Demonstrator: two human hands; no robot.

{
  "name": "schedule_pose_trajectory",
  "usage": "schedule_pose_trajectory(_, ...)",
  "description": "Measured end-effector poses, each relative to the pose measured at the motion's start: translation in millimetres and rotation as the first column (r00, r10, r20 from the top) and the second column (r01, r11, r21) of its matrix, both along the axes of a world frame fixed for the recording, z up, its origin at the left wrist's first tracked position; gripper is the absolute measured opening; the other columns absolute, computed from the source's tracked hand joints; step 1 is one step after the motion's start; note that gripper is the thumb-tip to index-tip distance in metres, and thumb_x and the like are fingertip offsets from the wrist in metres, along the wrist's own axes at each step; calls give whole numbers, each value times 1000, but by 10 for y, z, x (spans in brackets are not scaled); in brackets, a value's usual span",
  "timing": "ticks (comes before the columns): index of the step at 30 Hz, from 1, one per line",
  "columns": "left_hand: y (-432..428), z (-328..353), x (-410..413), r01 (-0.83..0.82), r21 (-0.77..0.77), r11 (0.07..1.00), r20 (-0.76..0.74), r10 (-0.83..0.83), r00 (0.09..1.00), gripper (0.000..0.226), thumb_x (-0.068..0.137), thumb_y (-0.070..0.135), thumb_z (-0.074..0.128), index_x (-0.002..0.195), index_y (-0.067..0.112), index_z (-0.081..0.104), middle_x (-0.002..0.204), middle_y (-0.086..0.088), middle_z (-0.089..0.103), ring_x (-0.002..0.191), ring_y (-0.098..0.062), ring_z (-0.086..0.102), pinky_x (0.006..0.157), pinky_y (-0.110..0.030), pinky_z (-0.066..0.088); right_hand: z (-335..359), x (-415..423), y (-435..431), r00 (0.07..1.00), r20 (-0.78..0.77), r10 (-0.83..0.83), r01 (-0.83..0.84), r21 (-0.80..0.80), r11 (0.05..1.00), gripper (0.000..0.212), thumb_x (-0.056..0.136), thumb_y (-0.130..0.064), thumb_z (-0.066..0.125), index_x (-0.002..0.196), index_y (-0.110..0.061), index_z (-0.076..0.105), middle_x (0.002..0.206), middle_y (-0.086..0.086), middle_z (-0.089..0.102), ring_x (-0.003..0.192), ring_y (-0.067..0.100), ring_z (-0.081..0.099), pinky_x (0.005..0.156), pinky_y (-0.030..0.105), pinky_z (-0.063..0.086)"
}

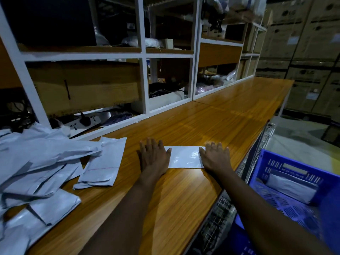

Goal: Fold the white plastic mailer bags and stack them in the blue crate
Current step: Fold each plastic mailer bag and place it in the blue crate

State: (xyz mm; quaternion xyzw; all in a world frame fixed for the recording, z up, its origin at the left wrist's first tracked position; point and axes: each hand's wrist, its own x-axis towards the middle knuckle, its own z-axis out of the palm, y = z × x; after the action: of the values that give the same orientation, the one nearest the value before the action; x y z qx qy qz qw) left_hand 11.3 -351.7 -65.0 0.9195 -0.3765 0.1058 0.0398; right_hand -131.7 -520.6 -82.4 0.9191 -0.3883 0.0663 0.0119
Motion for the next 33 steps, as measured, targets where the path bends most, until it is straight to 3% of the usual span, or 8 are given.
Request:
schedule_pose_trajectory(3,-63,-4,-63,349,-24,937,180,-339,923,48,107,34,33,151,14,34,157,-10,33,146,-29,25,120,-51,13,110,-1,122,978,122,169,-157,-98,983,55,106,-38,22,149,-8,38,158,23,27,147,45,20,116,60,15)
schedule_pose_trajectory(6,-193,-47,-54,507,-204,837,38,-511,859,36,105,20,39,138,9,51,138,-12,56,128,-29,51,108,-40,32,102,92,190,860,217,461,-464,-38,885,67,105,-44,12,133,1,53,139,27,50,129,50,45,104,62,37)
schedule_pose_trajectory(8,-200,-100,-34,536,-287,794,-36,-568,822,36,104,18,43,138,8,53,139,-12,56,129,-28,52,109,-38,33,50,104,170,870,92,485,-489,20,872,78,98,-53,4,142,-5,46,147,18,46,136,45,39,106,58,34)
schedule_pose_trajectory(15,54,-40,114,352,71,933,-220,-329,918,63,100,62,21,157,38,7,166,1,5,152,-25,2,121,-49,0,96,-175,-13,955,-52,292,-281,160,946,70,102,-58,22,159,-20,5,167,6,1,153,29,3,120,49,8)
schedule_pose_trajectory(18,218,-7,30,367,-26,930,-67,-368,927,58,99,61,32,152,37,28,164,-4,13,151,-26,5,120,-52,2,201,-346,29,964,63,258,-263,105,959,61,103,-53,31,156,-23,26,165,7,16,151,32,13,117,47,14)
schedule_pose_trajectory(22,320,-5,-141,496,-217,841,133,-478,868,22,87,48,68,105,35,72,154,-4,40,147,-26,26,117,-57,17,347,-453,203,880,262,396,-395,-57,917,32,90,-47,66,117,-29,71,154,3,42,142,32,35,109,42,31)
schedule_pose_trajectory(27,296,-7,-274,399,-225,889,148,-373,916,9,86,39,72,92,33,75,149,0,48,144,-26,31,115,-59,19,311,-349,380,936,140,323,-313,-87,946,22,85,-50,69,104,-38,73,154,-12,40,144,27,26,111,46,24)
schedule_pose_trajectory(33,291,32,-367,361,-141,922,210,-329,921,17,97,33,57,107,30,69,151,2,44,145,-26,26,116,-58,12,208,-322,476,902,189,389,-342,-238,909,16,84,-36,69,90,-22,72,134,-4,63,128,34,50,101,52,35)
